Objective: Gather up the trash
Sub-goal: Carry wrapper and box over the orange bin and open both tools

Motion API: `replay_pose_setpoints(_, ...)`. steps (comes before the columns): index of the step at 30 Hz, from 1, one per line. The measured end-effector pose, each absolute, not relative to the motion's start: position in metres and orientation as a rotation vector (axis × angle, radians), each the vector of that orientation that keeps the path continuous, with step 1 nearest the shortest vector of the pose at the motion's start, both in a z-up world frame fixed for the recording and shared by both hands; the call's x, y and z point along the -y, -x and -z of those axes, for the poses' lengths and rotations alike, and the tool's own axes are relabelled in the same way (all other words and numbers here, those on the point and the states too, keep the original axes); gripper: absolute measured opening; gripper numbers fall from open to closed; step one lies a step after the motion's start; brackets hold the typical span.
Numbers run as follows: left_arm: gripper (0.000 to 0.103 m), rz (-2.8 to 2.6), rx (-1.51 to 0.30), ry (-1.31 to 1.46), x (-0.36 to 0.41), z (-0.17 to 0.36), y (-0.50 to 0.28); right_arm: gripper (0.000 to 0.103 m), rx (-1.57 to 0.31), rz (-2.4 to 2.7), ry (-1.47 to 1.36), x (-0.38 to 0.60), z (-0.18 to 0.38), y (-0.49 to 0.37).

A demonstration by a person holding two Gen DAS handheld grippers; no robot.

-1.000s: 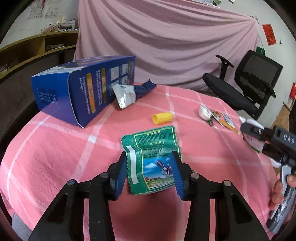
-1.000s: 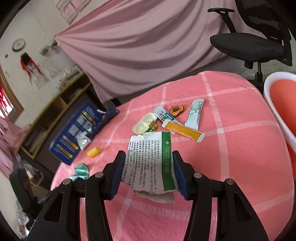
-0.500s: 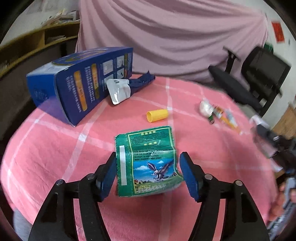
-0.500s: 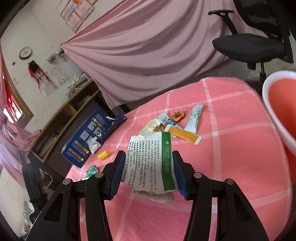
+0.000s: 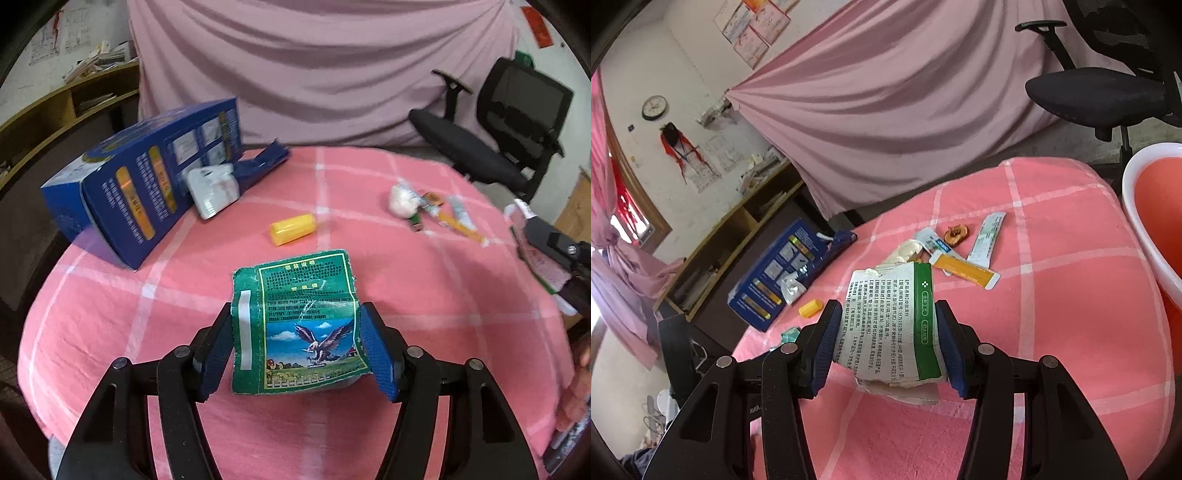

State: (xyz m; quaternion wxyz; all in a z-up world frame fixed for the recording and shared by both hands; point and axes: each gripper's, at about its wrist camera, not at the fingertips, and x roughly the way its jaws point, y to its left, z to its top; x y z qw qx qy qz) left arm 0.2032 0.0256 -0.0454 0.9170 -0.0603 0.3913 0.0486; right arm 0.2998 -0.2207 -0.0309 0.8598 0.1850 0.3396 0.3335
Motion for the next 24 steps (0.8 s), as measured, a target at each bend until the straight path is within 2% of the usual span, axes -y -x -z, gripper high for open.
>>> replay_pose_setpoints(5, 0.06, -0.067, -0.619, 0.179, -0.006, 0.014, -0.187, 0.049, -0.601, -0.709, -0.416, 0.236, 0.017, -0.288)
replay_pose_setpoints(14, 0.06, 0.051, -0.301, 0.116, 0.059, -0.056, -0.186, 0.049, -0.198, -0.472, -0.364, 0.298, -0.027, -0.25)
replay_pose_setpoints(18, 0.06, 0.145, -0.233, 0.055, 0.095, -0.075, -0.197, 0.049, -0.076, -0.311, -0.368, 0.33, -0.027, -0.238)
replay_pose_setpoints(24, 0.06, 0.28, -0.195, -0.001, 0.148, -0.082, -0.221, 0.049, 0.005, -0.106, -0.354, 0.362, -0.016, -0.235)
